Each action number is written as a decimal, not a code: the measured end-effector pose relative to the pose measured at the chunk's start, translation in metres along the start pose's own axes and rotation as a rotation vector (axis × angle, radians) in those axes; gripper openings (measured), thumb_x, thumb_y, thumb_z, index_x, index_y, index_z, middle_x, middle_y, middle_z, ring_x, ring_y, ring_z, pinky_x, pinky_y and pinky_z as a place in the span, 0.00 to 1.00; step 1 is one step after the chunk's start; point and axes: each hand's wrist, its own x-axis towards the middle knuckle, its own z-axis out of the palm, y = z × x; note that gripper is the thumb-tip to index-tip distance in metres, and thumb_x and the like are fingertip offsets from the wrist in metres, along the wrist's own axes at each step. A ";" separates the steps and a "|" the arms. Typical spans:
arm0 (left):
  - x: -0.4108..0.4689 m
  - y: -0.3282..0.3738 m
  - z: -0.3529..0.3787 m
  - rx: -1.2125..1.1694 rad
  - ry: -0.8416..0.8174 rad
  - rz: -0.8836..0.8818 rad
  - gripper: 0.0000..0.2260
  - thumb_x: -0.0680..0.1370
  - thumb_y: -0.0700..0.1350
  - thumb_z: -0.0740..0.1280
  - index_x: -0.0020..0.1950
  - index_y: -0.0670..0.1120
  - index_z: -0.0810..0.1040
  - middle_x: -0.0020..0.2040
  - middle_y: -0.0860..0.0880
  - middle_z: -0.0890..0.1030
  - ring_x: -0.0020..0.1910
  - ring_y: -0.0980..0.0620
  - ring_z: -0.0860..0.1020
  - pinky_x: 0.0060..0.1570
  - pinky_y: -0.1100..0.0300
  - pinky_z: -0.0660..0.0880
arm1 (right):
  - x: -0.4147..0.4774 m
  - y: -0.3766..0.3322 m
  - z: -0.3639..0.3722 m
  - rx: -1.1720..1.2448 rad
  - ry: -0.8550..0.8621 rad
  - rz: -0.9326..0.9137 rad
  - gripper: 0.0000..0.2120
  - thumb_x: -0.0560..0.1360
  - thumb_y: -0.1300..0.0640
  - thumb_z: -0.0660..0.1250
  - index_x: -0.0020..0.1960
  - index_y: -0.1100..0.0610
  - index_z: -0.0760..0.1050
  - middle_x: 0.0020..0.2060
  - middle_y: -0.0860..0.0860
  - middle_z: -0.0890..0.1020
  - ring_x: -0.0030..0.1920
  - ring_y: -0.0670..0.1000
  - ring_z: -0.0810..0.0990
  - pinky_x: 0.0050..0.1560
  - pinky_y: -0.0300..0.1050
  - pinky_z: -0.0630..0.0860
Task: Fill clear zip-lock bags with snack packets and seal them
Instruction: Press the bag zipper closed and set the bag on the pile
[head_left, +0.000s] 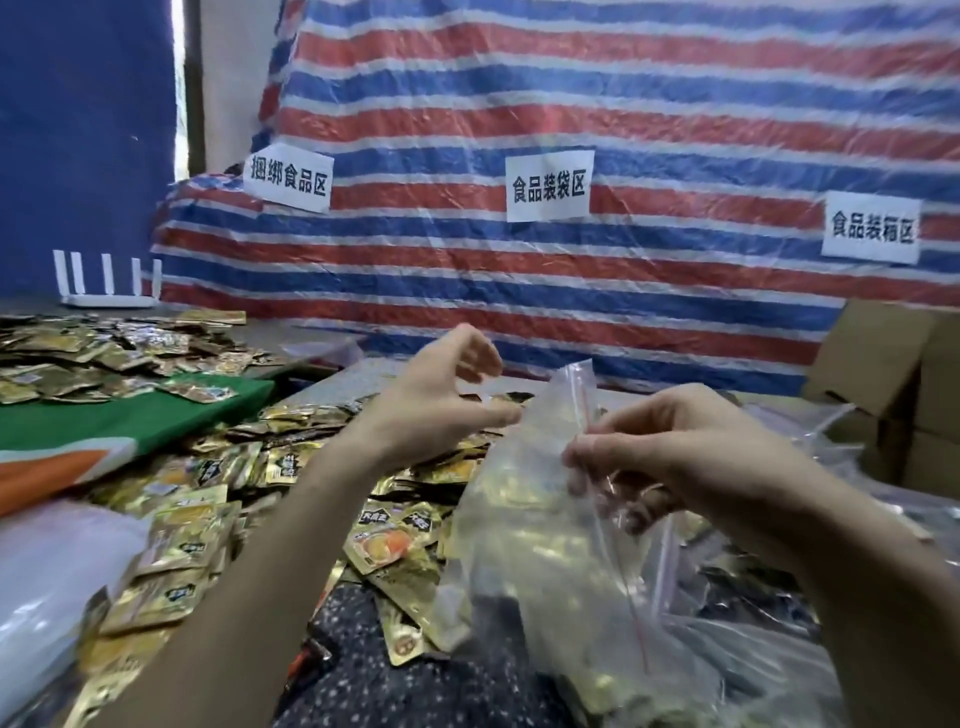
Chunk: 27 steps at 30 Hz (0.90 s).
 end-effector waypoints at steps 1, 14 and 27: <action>0.000 0.009 0.002 -0.076 0.100 0.041 0.12 0.73 0.49 0.75 0.50 0.46 0.76 0.47 0.51 0.79 0.45 0.56 0.78 0.46 0.61 0.78 | 0.001 0.001 0.002 0.015 0.035 0.014 0.06 0.75 0.64 0.71 0.45 0.67 0.83 0.39 0.62 0.86 0.29 0.49 0.79 0.26 0.38 0.76; -0.018 0.036 -0.002 -0.259 -0.373 0.031 0.24 0.67 0.55 0.74 0.45 0.34 0.78 0.35 0.47 0.79 0.34 0.53 0.77 0.36 0.61 0.73 | 0.000 -0.004 0.022 0.125 0.189 -0.059 0.25 0.49 0.46 0.76 0.35 0.66 0.79 0.25 0.55 0.79 0.23 0.47 0.76 0.22 0.35 0.72; -0.020 0.020 -0.039 -0.429 -0.353 -0.157 0.10 0.69 0.34 0.75 0.46 0.41 0.78 0.42 0.45 0.80 0.40 0.50 0.79 0.39 0.58 0.77 | -0.005 -0.008 0.017 0.100 0.190 0.007 0.05 0.68 0.67 0.74 0.36 0.62 0.79 0.29 0.57 0.81 0.25 0.48 0.75 0.23 0.36 0.71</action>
